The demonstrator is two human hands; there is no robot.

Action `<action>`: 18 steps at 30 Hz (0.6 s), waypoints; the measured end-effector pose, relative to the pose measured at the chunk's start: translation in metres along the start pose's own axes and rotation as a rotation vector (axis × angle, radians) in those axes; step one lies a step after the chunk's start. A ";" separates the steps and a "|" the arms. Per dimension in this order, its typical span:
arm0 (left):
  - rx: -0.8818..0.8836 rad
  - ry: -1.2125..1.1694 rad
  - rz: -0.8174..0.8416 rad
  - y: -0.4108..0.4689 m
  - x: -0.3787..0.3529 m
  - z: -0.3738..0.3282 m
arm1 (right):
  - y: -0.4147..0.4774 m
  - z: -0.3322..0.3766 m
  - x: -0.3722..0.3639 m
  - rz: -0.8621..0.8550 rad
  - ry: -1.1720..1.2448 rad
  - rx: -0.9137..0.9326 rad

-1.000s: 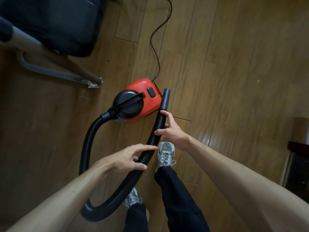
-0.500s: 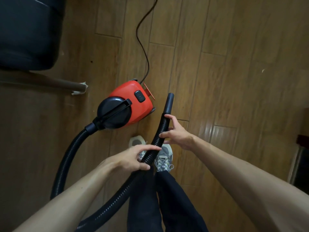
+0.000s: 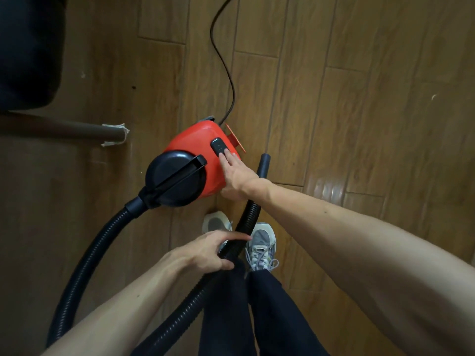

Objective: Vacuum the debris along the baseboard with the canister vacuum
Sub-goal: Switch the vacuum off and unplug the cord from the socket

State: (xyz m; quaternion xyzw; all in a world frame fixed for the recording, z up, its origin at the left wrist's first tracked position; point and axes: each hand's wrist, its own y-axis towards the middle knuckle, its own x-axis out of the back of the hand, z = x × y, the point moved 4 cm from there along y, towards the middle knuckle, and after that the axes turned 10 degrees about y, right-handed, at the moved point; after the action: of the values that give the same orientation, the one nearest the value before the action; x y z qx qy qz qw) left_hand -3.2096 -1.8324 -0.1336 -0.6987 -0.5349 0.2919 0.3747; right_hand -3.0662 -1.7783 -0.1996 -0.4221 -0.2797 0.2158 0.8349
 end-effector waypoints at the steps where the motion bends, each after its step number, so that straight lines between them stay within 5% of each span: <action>1: 0.000 0.010 0.011 0.002 -0.001 0.001 | 0.006 0.004 -0.001 -0.007 -0.011 0.004; 10: -0.025 -0.012 0.047 0.014 -0.003 0.018 | 0.018 0.009 -0.010 -0.085 -0.125 0.003; 15: -0.025 -0.025 0.034 0.006 -0.006 0.024 | 0.002 -0.009 -0.002 -0.235 0.163 0.045; 18: -0.029 -0.050 0.021 0.002 -0.005 0.026 | -0.029 -0.042 -0.010 -0.380 0.288 -0.083</action>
State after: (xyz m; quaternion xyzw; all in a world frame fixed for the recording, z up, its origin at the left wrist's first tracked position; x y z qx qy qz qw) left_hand -3.2308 -1.8321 -0.1491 -0.7019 -0.5411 0.3056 0.3480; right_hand -3.0425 -1.8248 -0.1992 -0.4223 -0.2410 -0.0194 0.8736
